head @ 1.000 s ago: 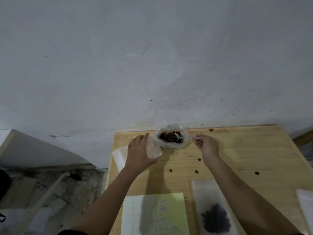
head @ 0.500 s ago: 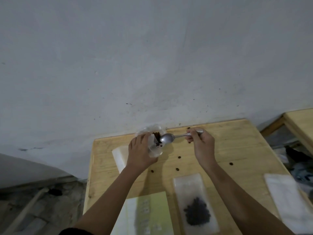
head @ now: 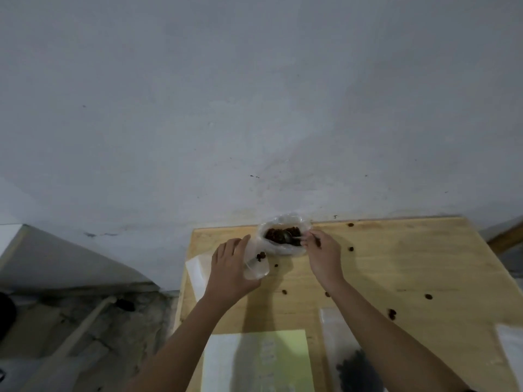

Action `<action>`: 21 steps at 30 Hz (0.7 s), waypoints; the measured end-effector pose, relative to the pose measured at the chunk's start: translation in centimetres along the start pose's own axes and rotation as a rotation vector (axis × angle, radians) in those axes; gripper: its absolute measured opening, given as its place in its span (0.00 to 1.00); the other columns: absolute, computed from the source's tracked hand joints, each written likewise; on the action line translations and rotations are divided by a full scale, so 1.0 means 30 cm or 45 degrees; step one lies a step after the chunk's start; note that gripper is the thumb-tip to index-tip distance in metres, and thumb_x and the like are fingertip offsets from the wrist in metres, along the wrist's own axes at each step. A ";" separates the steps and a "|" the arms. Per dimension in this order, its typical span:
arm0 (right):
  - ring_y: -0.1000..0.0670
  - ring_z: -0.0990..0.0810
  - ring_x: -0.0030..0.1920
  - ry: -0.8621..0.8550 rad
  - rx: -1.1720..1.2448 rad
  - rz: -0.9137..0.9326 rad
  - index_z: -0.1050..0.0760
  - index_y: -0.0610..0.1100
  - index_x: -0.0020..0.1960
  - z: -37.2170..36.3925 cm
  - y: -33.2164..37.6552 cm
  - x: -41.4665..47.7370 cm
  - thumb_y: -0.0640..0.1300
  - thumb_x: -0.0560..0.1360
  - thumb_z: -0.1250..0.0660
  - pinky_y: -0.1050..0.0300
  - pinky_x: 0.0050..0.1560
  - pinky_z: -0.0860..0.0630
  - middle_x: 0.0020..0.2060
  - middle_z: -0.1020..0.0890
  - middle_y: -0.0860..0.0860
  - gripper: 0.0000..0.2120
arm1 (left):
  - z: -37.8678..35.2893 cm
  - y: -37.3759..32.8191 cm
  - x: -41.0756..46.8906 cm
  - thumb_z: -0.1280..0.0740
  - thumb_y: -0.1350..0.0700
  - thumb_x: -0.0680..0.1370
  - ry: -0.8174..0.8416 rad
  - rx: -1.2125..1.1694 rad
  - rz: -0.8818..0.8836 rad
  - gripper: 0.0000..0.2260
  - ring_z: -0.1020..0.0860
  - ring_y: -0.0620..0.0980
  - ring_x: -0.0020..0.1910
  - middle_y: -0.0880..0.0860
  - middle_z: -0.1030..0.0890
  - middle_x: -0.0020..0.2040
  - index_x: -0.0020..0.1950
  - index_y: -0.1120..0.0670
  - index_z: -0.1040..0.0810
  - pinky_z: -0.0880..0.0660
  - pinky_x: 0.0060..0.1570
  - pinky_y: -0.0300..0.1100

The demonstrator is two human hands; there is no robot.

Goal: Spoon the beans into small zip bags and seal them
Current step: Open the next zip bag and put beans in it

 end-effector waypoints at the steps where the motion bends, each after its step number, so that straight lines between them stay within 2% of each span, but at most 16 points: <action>1: 0.52 0.19 0.41 -0.007 0.141 -0.122 0.21 0.37 0.51 -0.016 -0.001 -0.001 0.39 0.79 0.40 0.56 0.49 0.22 0.39 0.19 0.47 0.09 | 0.007 0.014 -0.010 0.23 0.45 0.61 0.009 -0.004 0.020 0.40 0.29 0.56 0.60 0.55 0.27 0.61 0.69 0.55 0.32 0.32 0.61 0.51; 3: 0.47 0.19 0.41 -0.035 0.382 -0.355 0.21 0.36 0.50 -0.036 -0.007 0.005 0.38 0.78 0.39 0.54 0.50 0.20 0.37 0.19 0.45 0.09 | 0.016 0.037 -0.026 0.24 0.45 0.62 0.024 -0.004 0.046 0.40 0.31 0.56 0.62 0.54 0.28 0.63 0.71 0.55 0.34 0.34 0.63 0.50; 5: 0.44 0.18 0.42 -0.084 0.505 -0.508 0.21 0.37 0.44 -0.040 -0.012 0.015 0.37 0.77 0.38 0.54 0.49 0.20 0.38 0.18 0.42 0.08 | 0.020 0.052 -0.036 0.24 0.45 0.63 0.051 0.002 0.058 0.41 0.33 0.56 0.64 0.54 0.30 0.64 0.72 0.54 0.36 0.36 0.65 0.49; 7: 0.44 0.18 0.40 -0.146 0.662 -0.625 0.22 0.38 0.41 -0.029 -0.015 0.022 0.35 0.76 0.37 0.60 0.41 0.18 0.41 0.18 0.39 0.08 | 0.018 0.056 -0.036 0.25 0.44 0.64 0.074 0.008 0.058 0.41 0.34 0.55 0.65 0.53 0.31 0.65 0.73 0.53 0.37 0.38 0.66 0.48; 9: 0.47 0.17 0.37 -0.198 0.807 -0.690 0.22 0.36 0.43 -0.001 -0.010 0.026 0.33 0.76 0.37 0.64 0.34 0.19 0.42 0.20 0.38 0.06 | 0.013 0.050 -0.028 0.26 0.43 0.64 0.086 0.014 0.066 0.42 0.35 0.54 0.66 0.53 0.32 0.66 0.73 0.53 0.38 0.39 0.67 0.48; 11: 0.47 0.18 0.36 -0.212 0.876 -0.697 0.23 0.34 0.45 0.036 0.000 0.023 0.32 0.76 0.38 0.65 0.34 0.19 0.42 0.20 0.39 0.05 | 0.005 0.040 -0.018 0.25 0.44 0.64 0.080 0.016 0.082 0.42 0.35 0.54 0.66 0.53 0.31 0.66 0.73 0.54 0.38 0.40 0.68 0.48; 16: 0.45 0.20 0.37 -0.194 0.925 -0.601 0.23 0.35 0.39 0.139 0.040 0.005 0.31 0.76 0.38 0.65 0.34 0.20 0.36 0.20 0.42 0.08 | -0.031 0.010 0.023 0.26 0.42 0.63 0.090 0.025 0.107 0.43 0.34 0.54 0.64 0.53 0.31 0.65 0.73 0.54 0.38 0.40 0.66 0.47; 21: 0.48 0.18 0.31 -0.042 0.807 -0.375 0.22 0.35 0.37 0.212 0.060 -0.034 0.31 0.76 0.38 0.65 0.33 0.21 0.27 0.18 0.47 0.11 | -0.069 -0.078 0.057 0.28 0.41 0.65 0.112 -0.029 0.038 0.41 0.35 0.53 0.65 0.51 0.32 0.65 0.73 0.52 0.40 0.40 0.65 0.45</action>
Point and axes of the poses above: each hand's wrist, its own x-axis towards the middle knuckle, its own z-axis out of the back of the hand, y = z × x, the point moved 1 cm from there along x, towards the middle knuckle
